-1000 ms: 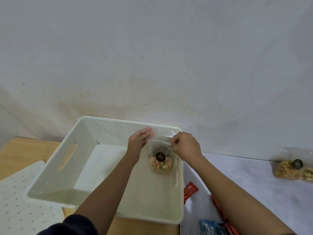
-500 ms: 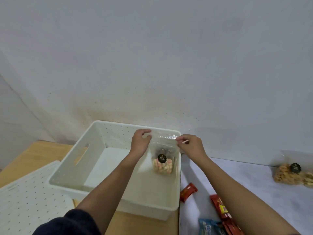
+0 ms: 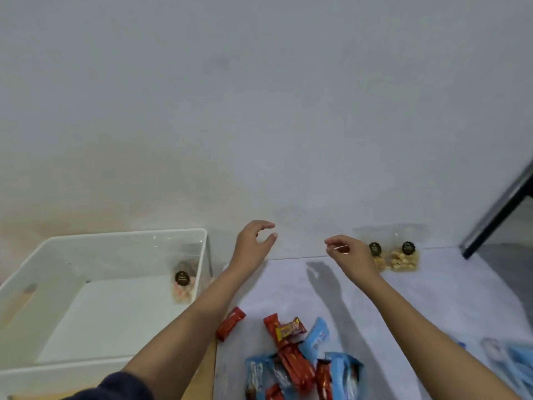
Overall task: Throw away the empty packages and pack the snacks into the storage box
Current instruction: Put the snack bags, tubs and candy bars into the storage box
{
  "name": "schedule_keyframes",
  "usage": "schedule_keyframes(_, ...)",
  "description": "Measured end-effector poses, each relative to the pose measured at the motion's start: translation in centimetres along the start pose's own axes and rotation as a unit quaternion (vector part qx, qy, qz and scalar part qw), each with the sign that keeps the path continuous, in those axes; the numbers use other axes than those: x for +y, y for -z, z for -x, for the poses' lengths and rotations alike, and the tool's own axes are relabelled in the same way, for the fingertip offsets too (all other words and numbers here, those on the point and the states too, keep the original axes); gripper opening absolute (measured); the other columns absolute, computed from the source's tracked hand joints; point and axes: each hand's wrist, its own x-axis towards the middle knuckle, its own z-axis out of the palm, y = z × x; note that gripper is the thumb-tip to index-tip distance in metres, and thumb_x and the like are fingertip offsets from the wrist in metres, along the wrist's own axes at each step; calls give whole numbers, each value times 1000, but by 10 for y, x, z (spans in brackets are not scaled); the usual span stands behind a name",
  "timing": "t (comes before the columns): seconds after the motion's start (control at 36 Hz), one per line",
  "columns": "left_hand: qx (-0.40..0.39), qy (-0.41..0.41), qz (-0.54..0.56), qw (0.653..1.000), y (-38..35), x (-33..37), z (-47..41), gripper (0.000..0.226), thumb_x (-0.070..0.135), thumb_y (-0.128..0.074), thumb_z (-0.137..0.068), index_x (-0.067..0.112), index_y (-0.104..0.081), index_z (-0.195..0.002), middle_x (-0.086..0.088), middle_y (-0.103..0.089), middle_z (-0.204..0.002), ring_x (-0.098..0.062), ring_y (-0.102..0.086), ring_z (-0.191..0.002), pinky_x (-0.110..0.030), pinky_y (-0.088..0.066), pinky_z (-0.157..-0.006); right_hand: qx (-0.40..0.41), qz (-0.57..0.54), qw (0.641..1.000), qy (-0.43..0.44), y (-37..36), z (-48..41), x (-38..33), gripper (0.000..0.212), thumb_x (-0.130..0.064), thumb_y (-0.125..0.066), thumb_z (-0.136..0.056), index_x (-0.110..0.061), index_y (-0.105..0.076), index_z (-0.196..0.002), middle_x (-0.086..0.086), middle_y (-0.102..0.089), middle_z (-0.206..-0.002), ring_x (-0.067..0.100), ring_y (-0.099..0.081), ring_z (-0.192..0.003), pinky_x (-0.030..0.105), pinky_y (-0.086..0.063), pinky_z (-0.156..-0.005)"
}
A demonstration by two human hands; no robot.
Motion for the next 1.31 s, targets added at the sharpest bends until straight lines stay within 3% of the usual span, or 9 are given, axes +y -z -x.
schedule_keyframes(0.17, -57, -29, -44, 997, -103, 28, -4, 23, 14, -62, -86, 14, -63, -109, 0, -59, -116, -13, -52, -112, -20, -37, -97, 36, 53, 998, -20, 92, -7, 59, 18, -2, -61, -84, -9, -70, -98, 3, -66, -92, 15, -59, -82, 25, -46, -77)
schedule_keyframes(0.33, -71, -55, -133, 987, -195, 46, -18, 34, 18, -54, -91, 16, -54, -125, 2, -50, -131, -11, -40, -124, -14, -25, -100, 52, 95, 994, -32, 169, -32, 123, 22, -9, -61, -84, -15, -68, -104, -1, -65, -105, 15, -59, -94, 26, -46, -81)
schedule_keyframes(0.47, -51, -53, -216, 974, -248, 43, -36, 41, 18, -53, -89, 11, -51, -130, -5, -48, -136, -21, -41, -128, -30, -33, -106, 38, 179, 983, -8, 208, -67, 163, 25, -14, -58, -88, -19, -63, -112, -2, -59, -115, 16, -53, -108, 30, -45, -83)
schedule_keyframes(0.72, 8, -64, -360, 931, -299, 27, -54, 48, 15, -64, -78, 15, -51, -124, -4, -54, -128, -20, -43, -120, -38, -35, -94, 6, 272, 960, 74, 219, -133, 198, 37, -10, -54, -87, -11, -53, -124, 5, -51, -127, 24, -43, -119, 37, -44, -92)
schedule_keyframes(0.81, 38, -97, -417, 903, -304, 20, -58, 41, 20, -60, -74, 20, -50, -113, 1, -59, -114, -13, -40, -108, -32, -26, -86, 16, 270, 958, 96, 213, -143, 208, 36, -7, -56, -83, -9, -54, -119, 8, -52, -122, 27, -46, -112, 38, -47, -86)
schedule_keyframes(0.92, 50, -120, -474, 871, -307, 15, -63, 32, 28, -40, -77, 22, -51, -106, 5, -60, -105, -11, -41, -102, -32, -24, -84, 69, 276, 945, 161, 205, -148, 219, 29, -3, -67, -76, -5, -60, -104, 13, -58, -102, 33, -55, -91, 39, -53, -62)
schedule_keyframes(1.03, 60, -134, -488, 860, -310, 11, -68, 28, 21, -65, -74, 21, -57, -100, 5, -60, -97, -14, -49, -95, -32, -24, -85, 90, 287, 934, 192, 203, -155, 221, 19, -2, -72, -72, -4, -62, -88, 13, -58, -87, 32, -56, -77, 33, -49, -51)
schedule_keyframes(1.11, 60, -124, -500, 855, -311, 13, -70, 28, 17, -74, -69, 21, -61, -94, 4, -59, -90, -17, -57, -84, -31, -25, -82, 95, 287, 934, 189, 202, -158, 221, 14, 1, -73, -71, -4, -61, -77, 11, -56, -82, 29, -53, -73, 30, -43, -45)
schedule_keyframes(1.31, 56, -112, -513, 849, -310, 9, -78, 36, 0, -81, -54, 19, -63, -79, 3, -55, -81, -15, -34, -80, -28, -24, -76, 79, 270, 944, 173, 201, -152, 225, 9, -2, -67, -79, -6, -60, -76, 7, -61, -81, 30, -55, -76, 31, -42, -50)
